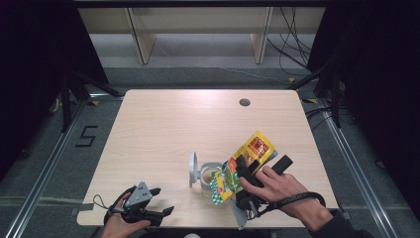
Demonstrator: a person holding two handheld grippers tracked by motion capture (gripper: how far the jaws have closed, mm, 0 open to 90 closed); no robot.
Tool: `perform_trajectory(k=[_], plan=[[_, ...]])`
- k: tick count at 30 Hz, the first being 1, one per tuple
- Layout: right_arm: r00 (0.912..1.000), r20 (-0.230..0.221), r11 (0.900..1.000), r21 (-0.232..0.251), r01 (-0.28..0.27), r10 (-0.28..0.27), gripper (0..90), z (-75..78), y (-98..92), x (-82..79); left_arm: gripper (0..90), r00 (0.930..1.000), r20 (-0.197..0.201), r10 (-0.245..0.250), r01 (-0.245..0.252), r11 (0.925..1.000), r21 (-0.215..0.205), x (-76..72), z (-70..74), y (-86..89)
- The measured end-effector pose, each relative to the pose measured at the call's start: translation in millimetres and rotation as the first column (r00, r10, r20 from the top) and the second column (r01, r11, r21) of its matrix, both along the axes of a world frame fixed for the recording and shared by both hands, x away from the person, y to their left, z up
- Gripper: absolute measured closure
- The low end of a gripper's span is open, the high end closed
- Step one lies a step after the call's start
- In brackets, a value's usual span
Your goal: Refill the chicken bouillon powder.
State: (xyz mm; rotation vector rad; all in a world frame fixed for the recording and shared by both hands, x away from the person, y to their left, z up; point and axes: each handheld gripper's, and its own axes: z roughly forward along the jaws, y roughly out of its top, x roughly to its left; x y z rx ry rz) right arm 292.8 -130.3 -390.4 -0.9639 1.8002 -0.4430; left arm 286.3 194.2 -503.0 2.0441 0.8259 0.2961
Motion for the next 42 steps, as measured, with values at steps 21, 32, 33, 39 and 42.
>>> perform_trajectory(k=[21,32,33,39,42], plan=[[1.0,-0.003,1.0,0.008,-0.003,0.003,54.0,0.5,-1.2,0.3,21.2,1.0,-0.004,0.002,-0.002,1.0,-0.002,-0.2,0.0,-0.1],[1.0,-0.006,1.0,0.01,-0.001,0.001,54.1,0.4,-1.6,0.0,21.2,1.0,0.006,0.006,-0.006,1.0,0.003,0.0,0.0,0.6],[1.0,-0.003,1.0,0.008,0.002,-0.002,54.0,0.6,-1.6,-0.4,21.2,1.0,0.003,0.008,-0.008,1.0,0.003,-0.3,0.3,0.4],[1.0,-0.003,1.0,0.002,0.0,0.0,54.1,1.3,-1.9,-0.4,21.2,0.9999,0.009,0.006,-0.006,1.0,-0.007,0.2,-0.1,0.5],[1.0,-0.007,1.0,0.012,-0.002,0.002,54.1,1.1,-2.8,-0.4,21.2,1.0,0.004,0.002,-0.002,1.0,-0.001,0.4,-0.1,0.7]])
